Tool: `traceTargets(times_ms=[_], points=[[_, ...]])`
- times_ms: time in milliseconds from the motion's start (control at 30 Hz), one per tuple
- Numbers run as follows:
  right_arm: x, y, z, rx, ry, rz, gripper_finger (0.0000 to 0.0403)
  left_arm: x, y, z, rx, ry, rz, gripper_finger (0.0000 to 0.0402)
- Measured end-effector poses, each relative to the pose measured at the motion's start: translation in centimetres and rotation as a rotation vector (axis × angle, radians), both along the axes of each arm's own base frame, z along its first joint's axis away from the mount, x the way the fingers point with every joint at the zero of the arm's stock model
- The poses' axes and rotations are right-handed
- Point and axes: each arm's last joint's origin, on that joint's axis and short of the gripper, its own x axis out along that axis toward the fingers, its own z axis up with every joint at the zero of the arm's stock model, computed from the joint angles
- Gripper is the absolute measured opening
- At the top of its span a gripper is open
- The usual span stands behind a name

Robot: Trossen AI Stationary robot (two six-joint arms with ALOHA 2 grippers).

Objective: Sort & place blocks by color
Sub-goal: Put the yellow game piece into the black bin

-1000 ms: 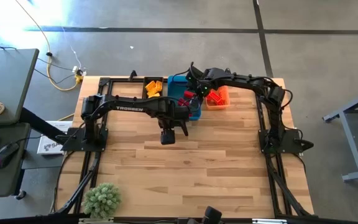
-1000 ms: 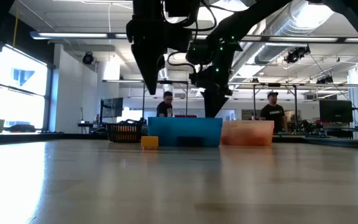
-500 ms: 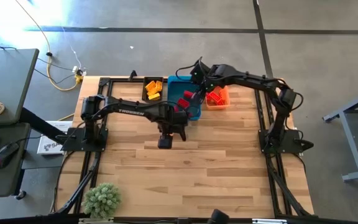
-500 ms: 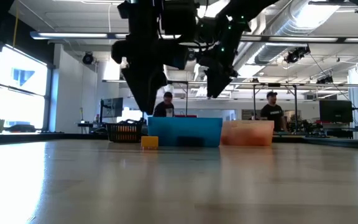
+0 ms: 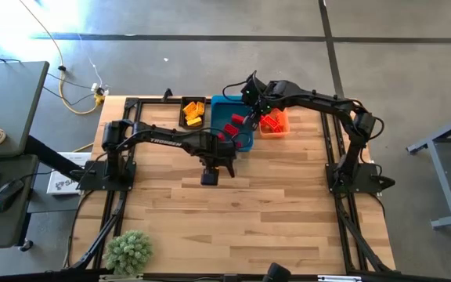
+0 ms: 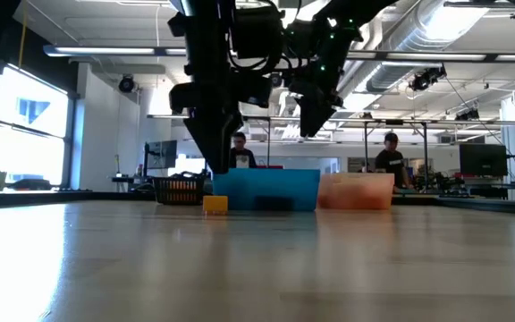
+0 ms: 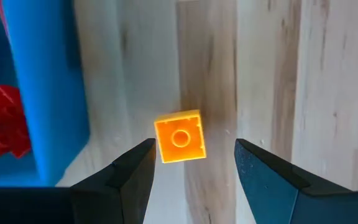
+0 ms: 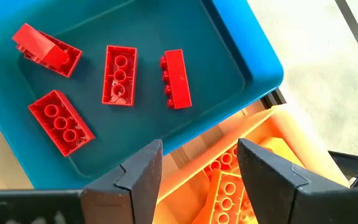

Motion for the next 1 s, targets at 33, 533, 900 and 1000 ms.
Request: traceTargets(times_ms=[33, 533, 900, 1000], points=[[0.0, 0.0, 0.0, 0.0, 0.0, 0.0, 0.0195, 0.0, 0.2, 0.0, 0.0, -0.003, 0.005, 0.0206], [0.0, 0.0, 0.0, -0.005, 0.007, 0.017, 0.0195, 0.7, 1.2, -2.6, -0.006, 0.038, 0.04, 0.0206], [0.0, 0.0, 0.0, -0.004, 0.008, 0.016, 0.0195, 0.5, 2.2, -2.9, 0.017, 0.049, 0.082, 0.0206], [0.0, 0.0, 0.0, -0.004, 0.008, 0.016, 0.0195, 0.3, 2.9, -2.9, 0.018, 0.048, 0.099, 0.0206]])
